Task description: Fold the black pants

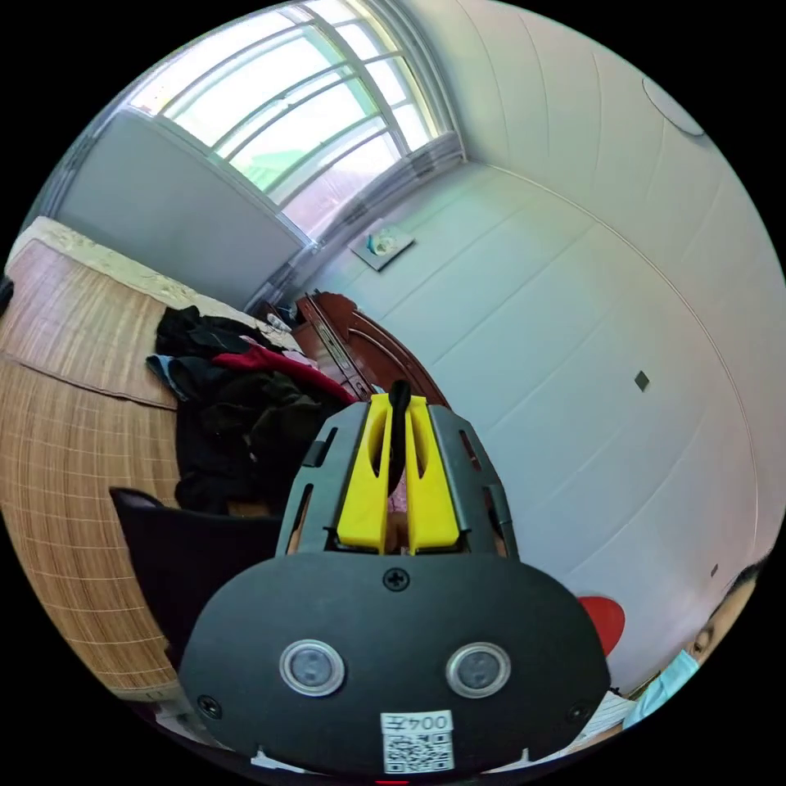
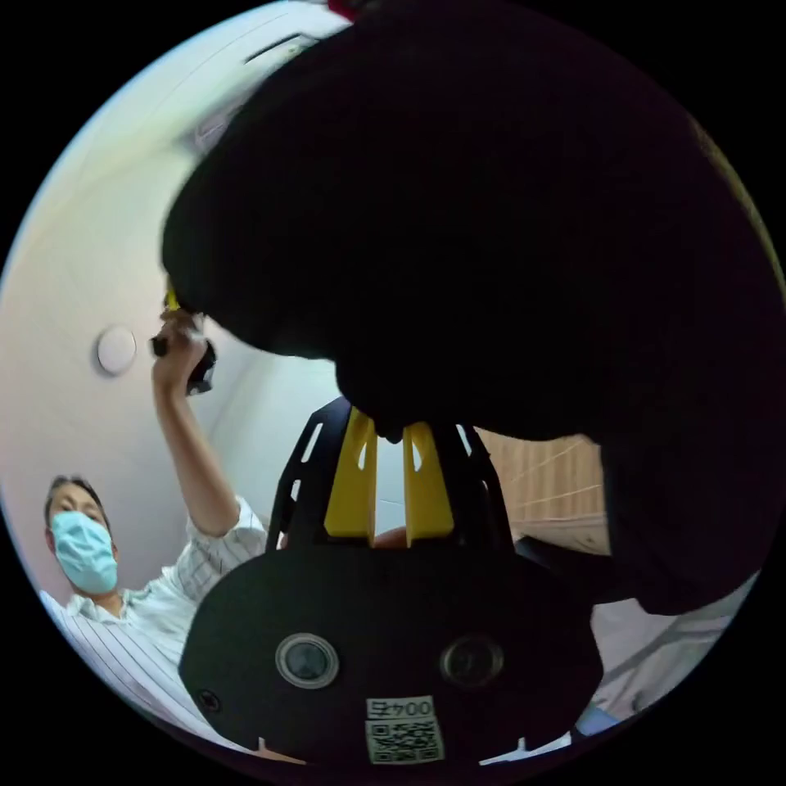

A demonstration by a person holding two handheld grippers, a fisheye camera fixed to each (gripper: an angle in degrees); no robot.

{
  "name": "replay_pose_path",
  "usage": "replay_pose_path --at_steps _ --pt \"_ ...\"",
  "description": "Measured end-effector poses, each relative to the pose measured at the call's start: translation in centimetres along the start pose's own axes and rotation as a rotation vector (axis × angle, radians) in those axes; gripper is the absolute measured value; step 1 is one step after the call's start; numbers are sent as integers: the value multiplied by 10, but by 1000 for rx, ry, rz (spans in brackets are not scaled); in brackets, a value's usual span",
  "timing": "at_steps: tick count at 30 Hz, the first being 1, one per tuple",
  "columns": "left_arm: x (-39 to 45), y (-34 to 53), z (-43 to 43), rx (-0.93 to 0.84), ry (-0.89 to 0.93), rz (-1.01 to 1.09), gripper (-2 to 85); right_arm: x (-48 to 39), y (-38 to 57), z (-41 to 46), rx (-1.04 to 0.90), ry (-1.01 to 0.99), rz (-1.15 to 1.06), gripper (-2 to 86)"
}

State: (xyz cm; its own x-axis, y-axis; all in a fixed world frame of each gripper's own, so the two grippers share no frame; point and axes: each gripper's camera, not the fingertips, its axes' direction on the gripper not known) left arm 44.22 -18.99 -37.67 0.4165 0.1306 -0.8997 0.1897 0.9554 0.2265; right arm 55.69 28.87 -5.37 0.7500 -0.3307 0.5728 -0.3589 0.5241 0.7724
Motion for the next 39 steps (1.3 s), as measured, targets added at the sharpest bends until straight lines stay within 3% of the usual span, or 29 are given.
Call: replay_pose_path --at_steps 5,8,13,17,23,29,34,39 --pt "-54 25 -117 152 19 -114 25 -129 -19 -101 17 224 -447 47" --pt "-64 60 -188 232 71 -107 24 -197 -34 -127 45 225 -644 48" --pt "-52 117 -288 330 140 -102 24 -303 -49 -114 13 187 -894 47" --pt "10 145 -384 449 162 50 25 -406 -28 -84 -70 158 -1130 48" --pt "135 180 -530 665 162 351 26 -517 27 -68 -132 -48 -1283 48" --pt "221 189 -629 829 176 519 26 -588 67 -54 -106 -107 -1355 49" --pt "265 175 -662 873 93 643 23 -625 77 -33 -108 -119 -1400 49" --pt "250 151 -674 932 33 636 22 -613 44 0 -125 -116 -1321 49"
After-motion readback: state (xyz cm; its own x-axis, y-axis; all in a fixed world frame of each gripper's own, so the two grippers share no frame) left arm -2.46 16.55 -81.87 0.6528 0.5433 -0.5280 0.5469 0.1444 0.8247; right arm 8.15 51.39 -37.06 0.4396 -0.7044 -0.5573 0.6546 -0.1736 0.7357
